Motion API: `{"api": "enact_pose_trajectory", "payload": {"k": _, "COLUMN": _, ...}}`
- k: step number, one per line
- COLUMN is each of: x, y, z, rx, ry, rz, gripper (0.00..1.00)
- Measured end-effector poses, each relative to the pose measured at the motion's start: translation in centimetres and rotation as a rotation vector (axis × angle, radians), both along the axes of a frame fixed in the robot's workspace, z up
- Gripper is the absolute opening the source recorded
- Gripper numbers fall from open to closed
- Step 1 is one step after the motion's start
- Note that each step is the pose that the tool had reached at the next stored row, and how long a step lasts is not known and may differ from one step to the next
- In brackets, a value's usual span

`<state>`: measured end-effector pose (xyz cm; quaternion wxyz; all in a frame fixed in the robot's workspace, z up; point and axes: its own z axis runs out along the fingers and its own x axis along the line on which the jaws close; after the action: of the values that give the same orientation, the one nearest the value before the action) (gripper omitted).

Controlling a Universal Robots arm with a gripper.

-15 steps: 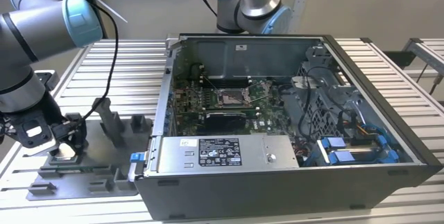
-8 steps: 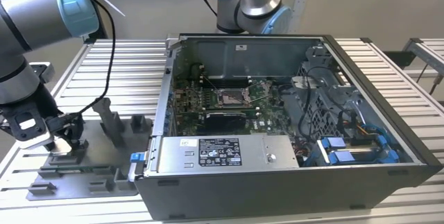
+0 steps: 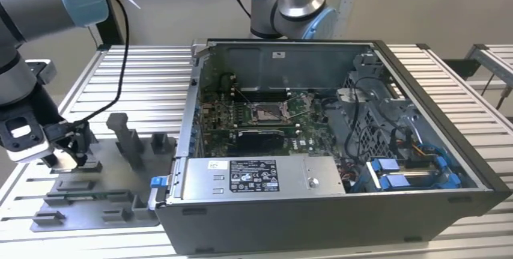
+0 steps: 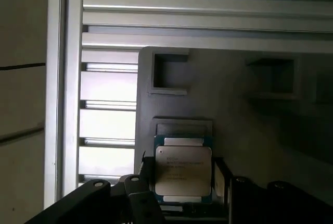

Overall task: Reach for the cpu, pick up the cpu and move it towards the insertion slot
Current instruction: 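Pick up the cpu and move it towards the insertion slot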

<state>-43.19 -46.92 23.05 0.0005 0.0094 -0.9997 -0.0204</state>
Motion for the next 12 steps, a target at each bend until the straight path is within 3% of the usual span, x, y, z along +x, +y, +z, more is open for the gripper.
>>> {"api": "enact_pose_trajectory", "payload": {"k": 12, "x": 0.00, "y": 0.00, "z": 1.23, "rx": 0.0001, "ry": -0.0003, "rz": 0.000, "gripper": 0.00}}
